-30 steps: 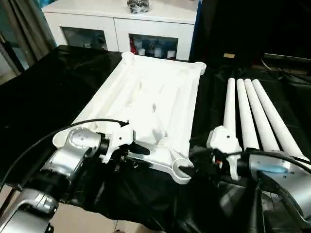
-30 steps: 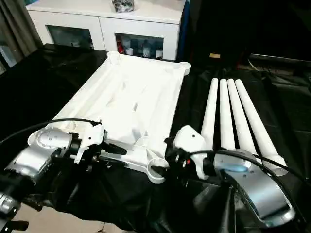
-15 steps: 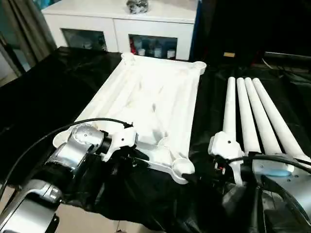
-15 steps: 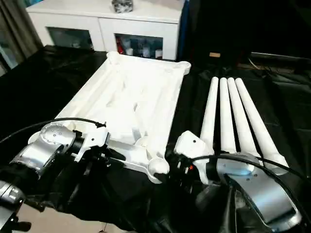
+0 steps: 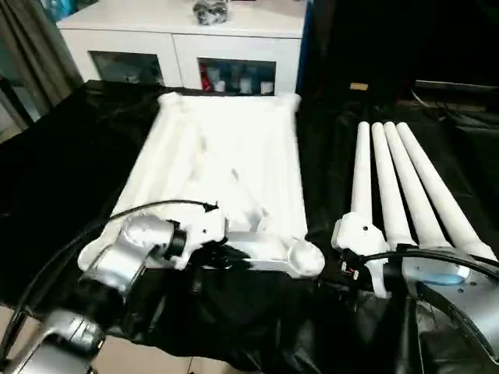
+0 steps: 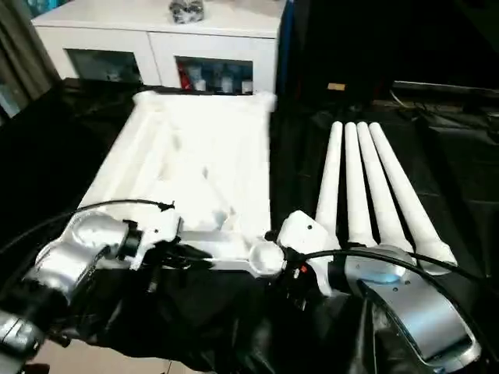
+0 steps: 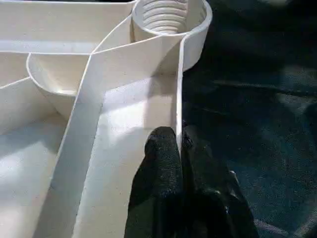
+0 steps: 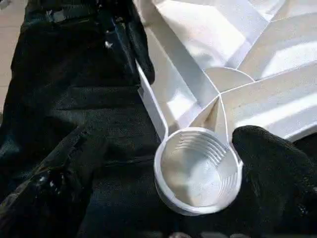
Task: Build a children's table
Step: Move table base
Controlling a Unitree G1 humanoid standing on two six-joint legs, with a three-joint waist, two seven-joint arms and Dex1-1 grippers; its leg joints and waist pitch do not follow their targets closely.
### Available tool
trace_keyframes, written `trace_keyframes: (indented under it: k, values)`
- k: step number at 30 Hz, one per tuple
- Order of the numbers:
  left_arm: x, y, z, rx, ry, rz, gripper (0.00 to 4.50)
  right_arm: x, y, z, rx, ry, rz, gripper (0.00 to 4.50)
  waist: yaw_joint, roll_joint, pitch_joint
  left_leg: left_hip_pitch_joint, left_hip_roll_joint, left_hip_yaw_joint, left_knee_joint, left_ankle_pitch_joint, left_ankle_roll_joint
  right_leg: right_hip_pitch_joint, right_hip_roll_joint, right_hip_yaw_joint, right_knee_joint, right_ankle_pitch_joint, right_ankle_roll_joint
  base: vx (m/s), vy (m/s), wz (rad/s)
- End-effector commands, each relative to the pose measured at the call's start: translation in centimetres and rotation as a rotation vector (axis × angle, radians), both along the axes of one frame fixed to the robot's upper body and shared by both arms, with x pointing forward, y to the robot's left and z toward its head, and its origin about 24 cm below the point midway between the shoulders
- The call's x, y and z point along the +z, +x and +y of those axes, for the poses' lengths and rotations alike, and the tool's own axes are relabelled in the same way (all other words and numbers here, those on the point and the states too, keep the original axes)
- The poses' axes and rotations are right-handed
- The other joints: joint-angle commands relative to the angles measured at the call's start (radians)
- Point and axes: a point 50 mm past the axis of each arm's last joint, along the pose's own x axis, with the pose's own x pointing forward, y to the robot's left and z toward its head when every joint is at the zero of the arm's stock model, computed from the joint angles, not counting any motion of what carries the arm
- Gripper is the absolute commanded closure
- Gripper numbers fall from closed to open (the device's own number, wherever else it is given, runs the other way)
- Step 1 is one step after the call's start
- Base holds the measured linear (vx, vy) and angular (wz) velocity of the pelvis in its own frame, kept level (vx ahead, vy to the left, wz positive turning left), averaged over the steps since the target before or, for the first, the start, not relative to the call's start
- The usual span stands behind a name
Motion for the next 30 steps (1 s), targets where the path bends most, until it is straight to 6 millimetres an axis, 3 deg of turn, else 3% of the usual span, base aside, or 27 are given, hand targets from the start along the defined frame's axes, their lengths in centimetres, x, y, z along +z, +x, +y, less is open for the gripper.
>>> trace_keyframes:
  k: [1,2,4,6,7,12,17,19,22,23,25,26,27,29,30]
  values:
    - [0.0,0.0,0.7,0.091,-0.034,-0.009,4.49,0.3,0.4,0.4,0.008,-0.002,-0.020,0.00,0.009,-0.018,-0.055,-0.027,0.034,-0.004,-0.072,-0.080,0.028,0.068,-0.064,0.040,-0.075,-0.211,-0.218,0.000,0.000,0.00]
    - [-0.1,-0.2,0.8,0.113,-0.036,-0.010,4.49,0.2,0.5,0.5,0.007,0.001,-0.023,0.00,0.009,-0.024,-0.055,-0.025,0.034,-0.002,-0.071,-0.080,0.029,0.066,-0.063,0.040,-0.077,-0.216,-0.216,0.000,0.000,0.00]
    - [-0.2,-0.2,1.2,0.159,-0.027,-0.023,4.49,0.3,0.7,0.7,0.008,0.005,-0.028,0.00,0.009,-0.027,-0.055,-0.026,0.034,-0.002,-0.072,-0.071,0.034,0.065,-0.064,0.040,-0.076,-0.225,-0.208,0.000,0.000,0.00]
    - [-0.2,-0.2,1.3,0.168,-0.022,-0.028,4.49,0.3,0.8,0.8,0.007,0.006,-0.029,0.00,0.011,-0.023,-0.055,-0.025,0.032,-0.001,-0.071,-0.069,0.036,0.063,-0.063,0.041,-0.077,-0.231,-0.201,0.000,0.000,0.00]
    - [-0.2,0.2,1.9,0.196,0.004,-0.057,4.49,0.3,1.1,0.9,0.006,0.005,-0.038,0.00,0.010,-0.030,-0.055,-0.027,0.032,-0.001,-0.072,-0.067,0.037,0.064,-0.062,0.040,-0.077,-0.230,-0.199,0.000,0.000,0.00]
    - [-0.1,0.5,2.6,0.205,0.011,-0.078,4.49,0.3,1.5,1.1,0.001,0.004,-0.049,0.00,0.010,-0.028,-0.055,-0.027,0.029,-0.001,-0.071,-0.065,0.037,0.061,-0.063,0.040,-0.078,-0.252,-0.181,0.000,0.000,0.00]
    - [0.4,0.7,2.7,0.150,-0.044,-0.099,4.49,0.3,1.9,1.2,-0.007,0.003,-0.062,0.00,0.016,-0.019,-0.057,-0.023,0.032,-0.002,-0.072,-0.058,0.035,0.059,-0.064,0.041,-0.074,-0.198,-0.197,0.000,0.000,0.00]
    - [0.5,0.7,2.9,0.136,-0.037,-0.092,4.49,0.3,2.0,1.2,-0.015,0.000,-0.067,0.00,0.017,-0.022,-0.057,-0.024,0.032,-0.001,-0.072,-0.060,0.031,0.060,-0.065,0.041,-0.071,-0.183,-0.204,0.000,0.000,0.00]
    - [0.8,0.9,3.2,0.140,-0.043,-0.068,3.93,0.4,2.2,1.1,-0.030,-0.002,-0.077,0.00,0.018,-0.015,-0.057,-0.022,0.032,0.000,-0.073,-0.062,0.022,0.059,-0.064,0.041,-0.071,-0.176,-0.209,0.000,0.000,0.00]
    - [1.1,0.9,3.3,0.137,-0.056,-0.056,3.90,0.5,2.2,1.1,-0.041,0.001,-0.083,0.00,0.019,-0.016,-0.058,-0.021,0.033,0.000,-0.073,-0.065,0.018,0.059,-0.065,0.041,-0.070,-0.172,-0.214,0.000,0.000,0.00]
    - [1.9,1.0,3.3,0.136,-0.094,-0.058,3.81,0.8,2.4,1.1,-0.062,0.027,-0.096,0.00,0.021,-0.006,-0.059,-0.020,0.034,0.000,-0.072,-0.060,0.014,0.058,-0.064,0.040,-0.067,-0.142,-0.228,0.000,0.000,0.00]
    - [2.2,1.1,3.3,0.135,-0.107,-0.070,3.69,1.0,2.5,1.1,-0.071,0.040,-0.104,0.00,0.021,-0.011,-0.061,-0.021,0.034,0.001,-0.071,-0.057,0.013,0.060,-0.064,0.040,-0.065,-0.117,-0.236,0.000,0.000,0.00]
    - [2.9,1.2,3.3,0.143,-0.132,-0.099,3.58,1.3,2.8,1.1,-0.106,0.059,-0.117,0.00,0.022,-0.007,-0.061,-0.022,0.034,0.000,-0.071,-0.055,0.013,0.060,-0.064,0.040,-0.064,-0.110,-0.238,0.000,0.000,0.00]
    - [3.4,1.3,3.3,0.148,-0.148,-0.118,3.58,1.6,3.0,1.1,-0.132,0.071,-0.125,0.00,0.025,-0.009,-0.060,-0.021,0.033,0.001,-0.071,-0.053,0.011,0.060,-0.062,0.039,-0.063,-0.097,-0.242,0.000,0.000,0.00]
    - [4.8,1.5,3.3,0.170,-0.188,-0.147,3.58,2.2,3.9,0.7,-0.251,0.068,-0.124,0.00,0.026,-0.007,-0.061,-0.020,0.032,0.001,-0.072,-0.049,0.005,0.062,-0.062,0.039,-0.061,-0.096,-0.241,0.000,0.000,0.00]
